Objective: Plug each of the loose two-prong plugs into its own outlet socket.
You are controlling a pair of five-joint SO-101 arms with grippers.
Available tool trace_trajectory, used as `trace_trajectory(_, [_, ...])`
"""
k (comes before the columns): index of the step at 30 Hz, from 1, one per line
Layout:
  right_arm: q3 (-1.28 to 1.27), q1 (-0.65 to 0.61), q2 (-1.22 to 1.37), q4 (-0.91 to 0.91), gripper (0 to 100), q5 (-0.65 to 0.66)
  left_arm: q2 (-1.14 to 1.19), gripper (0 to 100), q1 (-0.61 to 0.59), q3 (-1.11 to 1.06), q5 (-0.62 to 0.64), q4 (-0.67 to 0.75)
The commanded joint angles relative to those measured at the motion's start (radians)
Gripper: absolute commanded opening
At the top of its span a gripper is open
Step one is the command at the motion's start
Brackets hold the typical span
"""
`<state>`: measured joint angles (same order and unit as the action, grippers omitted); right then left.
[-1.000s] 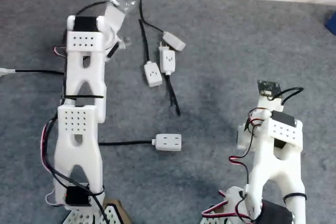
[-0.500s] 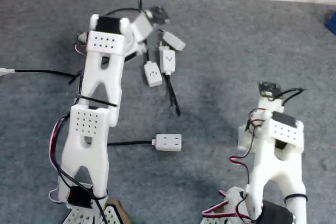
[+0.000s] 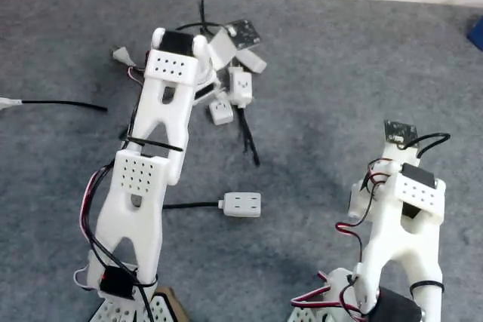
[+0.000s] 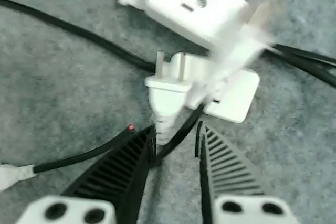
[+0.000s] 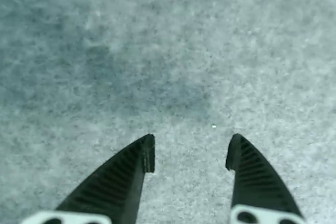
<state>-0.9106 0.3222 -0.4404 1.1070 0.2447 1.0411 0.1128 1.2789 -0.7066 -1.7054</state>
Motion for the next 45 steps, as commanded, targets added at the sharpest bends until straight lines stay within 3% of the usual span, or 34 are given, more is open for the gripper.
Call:
trace_trajectory(1, [0.01, -0.028, -0.041, 0.008, 22.4, 0.009, -0.007, 11, 0.01, 0.004, -0.02, -0.028])
trace_trajectory(17, [0.01, -0.05, -0.039, 0.001, 22.4, -0.008, 0.008, 10, 0.111, 0.101, -0.064, -0.054])
trace_trajectory(35, [0.005, -0.053, -0.039, 0.001, 22.4, -0.025, 0.186, 10, -0.064, 0.099, -0.135, 0.218])
trace_trajectory(41, [0.005, -0.053, -0.039, 0.001, 22.4, -0.025, 0.193, 9, -0.068, 0.099, -0.135, 0.213])
trace_trajectory(45, [0.005, -0.053, -0.039, 0.001, 22.4, -0.025, 0.162, 0, -0.053, 0.101, -0.135, 0.183])
